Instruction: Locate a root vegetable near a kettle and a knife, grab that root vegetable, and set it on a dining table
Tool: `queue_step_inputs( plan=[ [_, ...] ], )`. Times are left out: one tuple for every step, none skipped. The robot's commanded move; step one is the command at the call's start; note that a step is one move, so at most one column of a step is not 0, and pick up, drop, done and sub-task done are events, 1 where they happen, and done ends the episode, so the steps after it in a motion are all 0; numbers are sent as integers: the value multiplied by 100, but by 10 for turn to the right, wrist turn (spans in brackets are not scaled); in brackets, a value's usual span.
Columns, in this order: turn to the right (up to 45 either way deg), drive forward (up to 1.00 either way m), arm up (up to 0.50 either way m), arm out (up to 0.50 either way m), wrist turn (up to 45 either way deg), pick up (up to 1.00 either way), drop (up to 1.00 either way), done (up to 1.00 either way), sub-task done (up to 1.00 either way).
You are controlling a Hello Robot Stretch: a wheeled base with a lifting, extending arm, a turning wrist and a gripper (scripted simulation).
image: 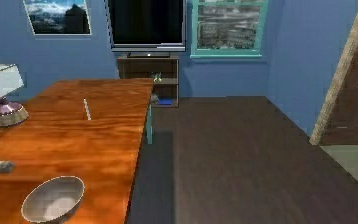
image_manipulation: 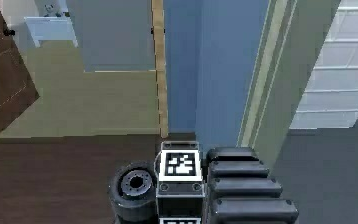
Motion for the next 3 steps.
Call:
queue_step_inputs(
  plan=[
    [450,0,0,0,0,0,0,0,0],
    [120,0,0,0,0,0,0,0,0],
    [0,30,0,0,0,0,0,0,0]
  ],
)
